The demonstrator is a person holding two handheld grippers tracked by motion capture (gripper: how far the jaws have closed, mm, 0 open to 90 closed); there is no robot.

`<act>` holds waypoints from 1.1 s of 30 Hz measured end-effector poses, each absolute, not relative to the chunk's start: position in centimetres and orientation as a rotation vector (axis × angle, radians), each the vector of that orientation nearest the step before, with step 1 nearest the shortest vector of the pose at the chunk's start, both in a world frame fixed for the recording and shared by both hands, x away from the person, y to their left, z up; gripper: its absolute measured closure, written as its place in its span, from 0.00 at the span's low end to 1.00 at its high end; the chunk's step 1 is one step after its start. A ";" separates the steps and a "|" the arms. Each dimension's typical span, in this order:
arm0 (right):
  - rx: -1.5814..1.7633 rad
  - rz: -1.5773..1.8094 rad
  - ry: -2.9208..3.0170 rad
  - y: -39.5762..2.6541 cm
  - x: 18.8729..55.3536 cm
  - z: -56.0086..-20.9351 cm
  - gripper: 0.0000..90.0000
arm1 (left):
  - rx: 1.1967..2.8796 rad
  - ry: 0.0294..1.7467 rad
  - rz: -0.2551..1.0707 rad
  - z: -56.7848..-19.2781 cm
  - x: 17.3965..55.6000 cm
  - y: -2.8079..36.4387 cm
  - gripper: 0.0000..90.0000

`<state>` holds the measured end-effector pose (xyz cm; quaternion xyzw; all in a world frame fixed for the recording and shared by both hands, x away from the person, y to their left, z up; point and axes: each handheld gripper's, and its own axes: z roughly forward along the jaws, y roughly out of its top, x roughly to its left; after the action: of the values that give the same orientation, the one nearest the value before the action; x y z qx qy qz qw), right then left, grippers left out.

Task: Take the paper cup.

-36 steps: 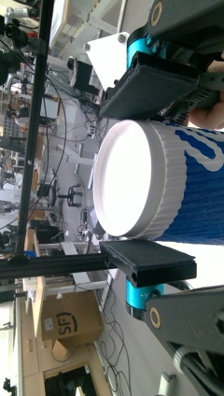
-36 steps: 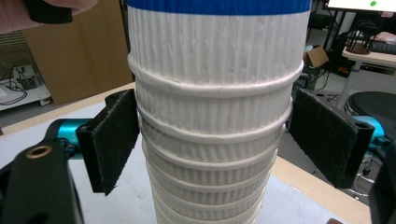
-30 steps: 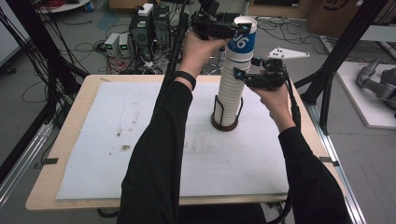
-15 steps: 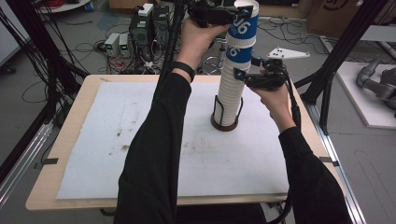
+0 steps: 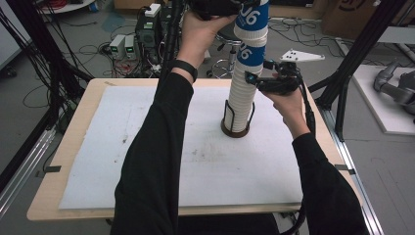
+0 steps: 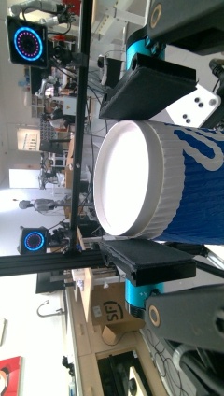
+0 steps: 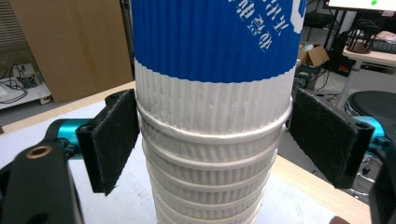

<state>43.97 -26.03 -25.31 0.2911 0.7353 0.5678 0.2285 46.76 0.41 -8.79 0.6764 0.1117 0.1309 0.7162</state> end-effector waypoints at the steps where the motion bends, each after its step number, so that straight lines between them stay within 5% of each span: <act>1: 0.798 1.564 2.025 -26.0 44.0 -25.3 0.19 | 1.500 0.247 0.290 -8.7 46.7 0.5 0.35; 33: 0.809 1.547 2.029 -26.0 43.8 -25.3 0.19 | 1.603 0.233 0.273 -11.1 42.3 7.4 0.35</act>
<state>43.80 -25.98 -25.26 0.2941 0.7375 0.5625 0.2305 42.28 7.38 -11.11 0.7143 0.1039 0.1218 0.6813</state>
